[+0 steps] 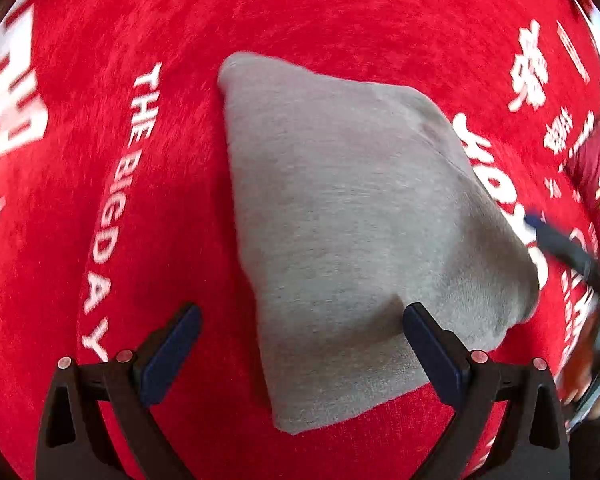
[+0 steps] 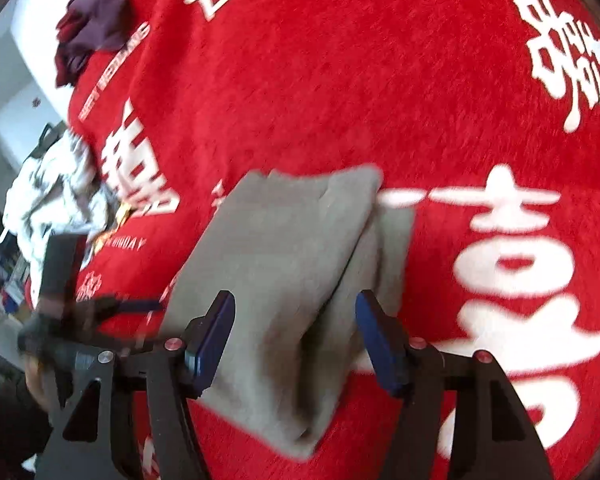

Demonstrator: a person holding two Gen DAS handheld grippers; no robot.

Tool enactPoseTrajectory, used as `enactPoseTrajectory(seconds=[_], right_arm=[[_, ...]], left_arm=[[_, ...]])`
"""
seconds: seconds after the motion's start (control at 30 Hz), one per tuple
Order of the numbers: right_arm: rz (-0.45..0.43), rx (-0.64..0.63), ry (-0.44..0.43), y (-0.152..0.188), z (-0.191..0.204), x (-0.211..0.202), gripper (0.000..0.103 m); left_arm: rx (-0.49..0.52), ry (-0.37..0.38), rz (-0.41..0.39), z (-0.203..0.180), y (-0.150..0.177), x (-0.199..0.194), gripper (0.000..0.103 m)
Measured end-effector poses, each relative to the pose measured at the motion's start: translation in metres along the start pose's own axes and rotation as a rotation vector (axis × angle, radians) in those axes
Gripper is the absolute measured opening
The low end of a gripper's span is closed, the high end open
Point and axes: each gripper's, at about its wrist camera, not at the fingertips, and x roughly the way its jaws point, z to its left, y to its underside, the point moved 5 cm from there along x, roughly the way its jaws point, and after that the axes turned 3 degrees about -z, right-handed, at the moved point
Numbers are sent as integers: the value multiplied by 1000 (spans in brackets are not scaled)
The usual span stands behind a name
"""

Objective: Fold small clothes

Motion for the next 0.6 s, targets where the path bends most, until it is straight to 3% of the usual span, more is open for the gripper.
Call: enactPoseTrajectory(seconds=[0.07,0.1,0.13,0.23,0.3,0.37,0.47,0.53,0.6], right_arm=[[60,-14,22,18,6,17,63],[80,-19,25,25,4,20,41],[108,-13,19,31,5,25,9],[46,5,-12,31,7,8,9],[23,4,21,40,2,-3,9],[82,60,60,62,-20,8,9],[26,141,-1,66,-34,3,9],[6,171,-1,61,-36,-5,25],[-47,143,59,50,-33,-21,38]], left_arm=[[-11,13,18,-3,4,5,101],[-2,5,27,-4,7,8,101],[10,-2,33,-7,10,9,101],[25,-18,36,-9,18,9,98],[15,3,63,-7,26,13,86],[25,-2,57,-7,31,13,86],[62,-33,52,-15,33,11,86],[75,-37,46,-17,32,3,86],[83,-15,1,-21,26,-12,86]])
